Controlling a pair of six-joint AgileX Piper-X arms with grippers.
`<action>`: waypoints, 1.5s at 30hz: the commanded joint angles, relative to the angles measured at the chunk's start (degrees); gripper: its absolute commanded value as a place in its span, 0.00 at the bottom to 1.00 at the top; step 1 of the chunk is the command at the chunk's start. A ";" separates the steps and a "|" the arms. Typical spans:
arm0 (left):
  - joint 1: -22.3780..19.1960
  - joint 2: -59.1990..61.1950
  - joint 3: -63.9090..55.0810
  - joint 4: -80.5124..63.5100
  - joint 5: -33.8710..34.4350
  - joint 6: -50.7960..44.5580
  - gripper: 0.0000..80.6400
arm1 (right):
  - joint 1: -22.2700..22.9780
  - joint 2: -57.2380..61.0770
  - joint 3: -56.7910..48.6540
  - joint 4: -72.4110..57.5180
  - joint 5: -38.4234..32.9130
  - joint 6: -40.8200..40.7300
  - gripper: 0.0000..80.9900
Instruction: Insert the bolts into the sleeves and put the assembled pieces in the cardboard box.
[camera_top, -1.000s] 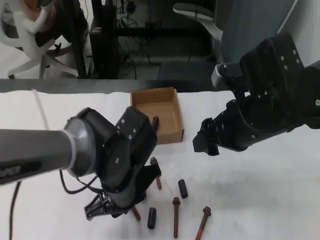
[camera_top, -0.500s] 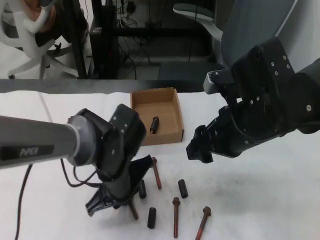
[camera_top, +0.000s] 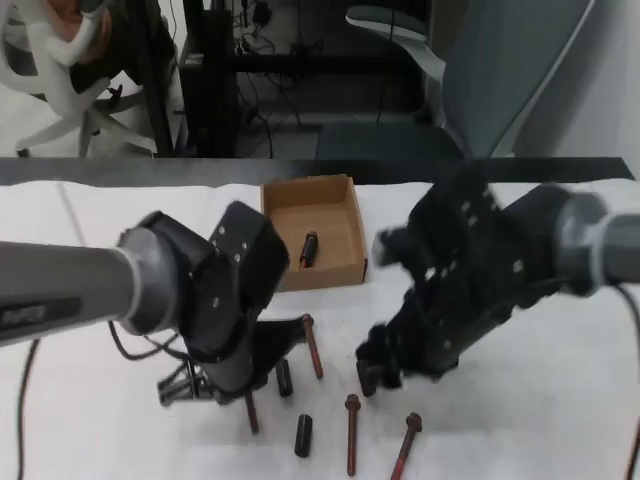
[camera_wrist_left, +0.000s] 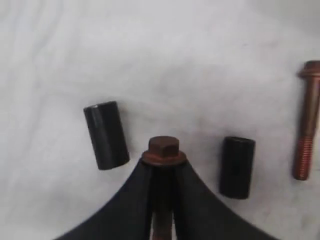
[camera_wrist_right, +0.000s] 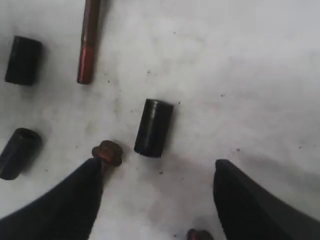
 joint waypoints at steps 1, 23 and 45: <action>-0.21 -5.49 -0.20 -0.09 -3.98 4.81 0.02 | 1.96 1.21 -1.19 0.06 -0.66 1.26 0.76; 1.16 -21.27 -0.20 -1.05 -6.88 16.47 0.02 | 4.20 12.57 -14.80 10.04 13.00 0.12 0.46; 0.93 -27.86 2.68 -33.91 5.69 34.21 0.02 | 4.30 -21.11 -0.78 -14.90 8.83 -7.89 0.01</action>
